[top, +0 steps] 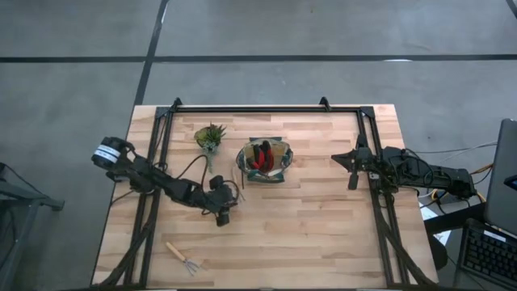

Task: Pick & Place Garden tools in Gardening bag
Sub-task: Put the brown hand rake into the white gardening bag

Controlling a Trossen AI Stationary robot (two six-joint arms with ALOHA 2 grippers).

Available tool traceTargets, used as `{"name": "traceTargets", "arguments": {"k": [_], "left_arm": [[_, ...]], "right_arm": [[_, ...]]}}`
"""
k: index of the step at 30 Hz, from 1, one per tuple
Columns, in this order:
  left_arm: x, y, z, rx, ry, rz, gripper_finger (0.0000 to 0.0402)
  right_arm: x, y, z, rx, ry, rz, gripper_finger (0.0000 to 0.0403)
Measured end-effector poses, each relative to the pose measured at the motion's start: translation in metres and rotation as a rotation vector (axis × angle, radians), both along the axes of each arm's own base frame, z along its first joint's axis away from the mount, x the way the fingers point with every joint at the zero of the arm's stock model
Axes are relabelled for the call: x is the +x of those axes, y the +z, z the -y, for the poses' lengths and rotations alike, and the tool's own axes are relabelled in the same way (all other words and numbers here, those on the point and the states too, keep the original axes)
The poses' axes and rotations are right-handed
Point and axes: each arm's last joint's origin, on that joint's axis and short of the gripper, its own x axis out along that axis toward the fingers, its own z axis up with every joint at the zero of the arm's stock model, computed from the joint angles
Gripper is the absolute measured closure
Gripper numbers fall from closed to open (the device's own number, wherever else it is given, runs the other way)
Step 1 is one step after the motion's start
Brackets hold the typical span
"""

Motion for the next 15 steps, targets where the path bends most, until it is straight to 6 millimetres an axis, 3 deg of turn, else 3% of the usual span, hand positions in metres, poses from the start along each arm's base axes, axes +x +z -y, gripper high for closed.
{"name": "traceTargets", "arguments": {"k": [7, 15], "left_arm": [[0.0017, 0.0018, 0.0008, -0.009, -0.011, 0.023, 0.039], [0.0077, 0.0096, 0.0076, -0.156, -0.121, 0.1, 0.0398]], "right_arm": [[-0.0001, 0.0001, 0.0, 0.0, 0.0, 0.001, 0.0394], [-0.0001, 0.0001, 0.0, 0.001, 0.0, 0.001, 0.0394]]}}
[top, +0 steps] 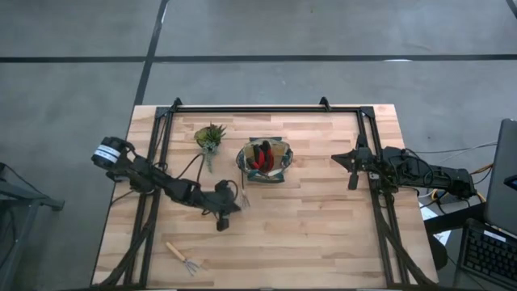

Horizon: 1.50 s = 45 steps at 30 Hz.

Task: Pick & Place Garden tools in Gardening bag
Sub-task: Put the brown hand rake into the white gardening bag

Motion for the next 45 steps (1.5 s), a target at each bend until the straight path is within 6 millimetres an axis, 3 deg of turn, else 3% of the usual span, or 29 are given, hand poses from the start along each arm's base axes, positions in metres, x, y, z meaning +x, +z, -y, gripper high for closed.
{"name": "traceTargets", "arguments": {"k": [12, 16, 23, 31, 35, 39, 45], "left_arm": [[0.006, 0.015, 0.011, -0.329, -0.194, 0.084, 0.0399], [0.011, 0.026, 0.009, -0.496, -0.162, 0.147, 0.0399], [0.017, 0.04, 0.005, -0.668, -0.063, 0.259, 0.04], [0.016, 0.041, 0.007, -0.648, -0.156, 0.252, 0.0399], [0.016, 0.039, 0.006, -0.626, -0.151, 0.243, 0.0392], [0.014, 0.031, 0.013, -0.49, -0.197, 0.176, 0.039], [0.015, 0.027, 0.021, -0.282, -0.196, 0.133, 0.0369]], "right_arm": [[0.0, 0.0, 0.0, -0.001, 0.0, 0.0, 0.0394], [0.0, 0.0, 0.0, -0.01, 0.002, -0.003, 0.0394], [0.0, 0.0, 0.0, -0.303, 0.057, -0.093, 0.0394], [0.001, 0.003, 0.0, -0.464, 0.081, -0.11, 0.0394], [0.004, 0.01, -0.001, -0.358, 0.078, 0.023, 0.0394], [0.006, 0.017, 0.0, -0.002, 0.032, 0.194, 0.0394], [0.009, 0.015, 0.001, 0.099, -0.023, 0.246, 0.0394]]}}
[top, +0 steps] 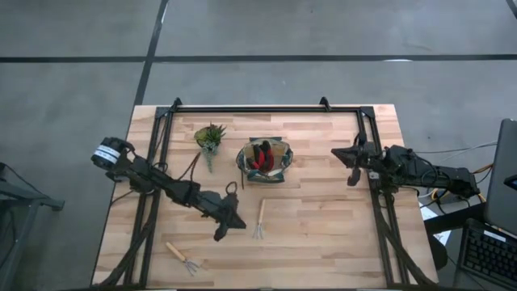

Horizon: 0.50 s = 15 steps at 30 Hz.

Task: Pick & Place Garden tools in Gardening bag
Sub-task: Put the brown hand rake into the white gardening bag

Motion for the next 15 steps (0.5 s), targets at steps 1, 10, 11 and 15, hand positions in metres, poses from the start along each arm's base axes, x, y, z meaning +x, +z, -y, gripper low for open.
{"name": "traceTargets", "arguments": {"k": [1, 10, 11, 15], "left_arm": [[0.0, 0.001, 0.002, 0.037, -0.006, 0.015, 0.0362], [0.008, 0.0, 0.018, 0.215, -0.045, 0.081, 0.0283], [0.011, -0.004, 0.02, 0.222, -0.044, 0.071, 0.0274], [0.027, -0.015, 0.028, 0.212, -0.053, 0.028, 0.0249]], "right_arm": [[0.001, -0.002, 0.0, 0.027, -0.001, 0.005, 0.0394], [0.009, -0.025, 0.001, 0.115, -0.008, -0.047, 0.0394], [0.01, -0.026, 0.001, 0.123, -0.008, -0.032, 0.0394], [0.013, -0.031, 0.002, 0.129, -0.005, 0.012, 0.0394]]}}
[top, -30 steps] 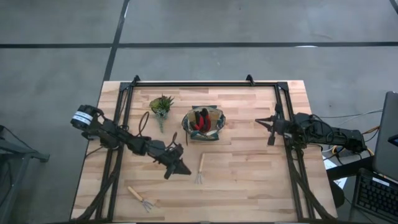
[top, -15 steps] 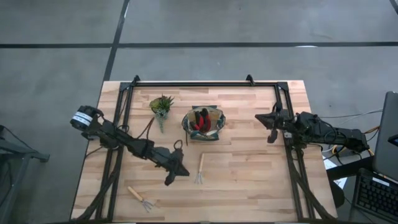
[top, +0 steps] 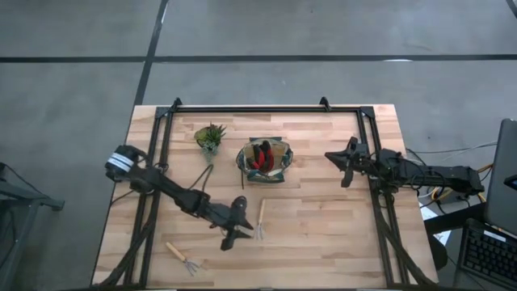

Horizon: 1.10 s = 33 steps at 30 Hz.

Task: Pick & Place Garden tools in Gardening bag
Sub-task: Put the brown hand rake into the white gardening bag

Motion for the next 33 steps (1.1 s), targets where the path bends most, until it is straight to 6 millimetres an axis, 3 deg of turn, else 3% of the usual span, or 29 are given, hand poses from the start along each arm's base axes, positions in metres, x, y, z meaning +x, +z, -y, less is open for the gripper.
{"name": "traceTargets", "arguments": {"k": [4, 10, 21, 26, 33], "left_arm": [[0.011, -0.009, 0.006, 0.003, -0.017, -0.018, 0.024], [0.011, -0.028, 0.01, -0.008, -0.006, -0.09, 0.0239], [0.01, -0.029, 0.01, -0.013, 0.012, -0.088, 0.0244], [0.011, -0.028, 0.009, -0.016, 0.036, -0.078, 0.0275], [0.011, -0.027, 0.009, -0.017, 0.036, -0.067, 0.0361]], "right_arm": [[0.0, 0.0, 0.0, 0.0, 0.0, 0.002, 0.0394], [0.0, 0.0, 0.0, 0.0, 0.001, 0.003, 0.0394], [0.0, 0.0, 0.0, 0.025, 0.004, 0.009, 0.0394], [0.0, 0.002, 0.0, 0.014, -0.003, 0.038, 0.0394], [0.001, 0.002, -0.001, 0.021, 0.029, 0.032, 0.0394]]}}
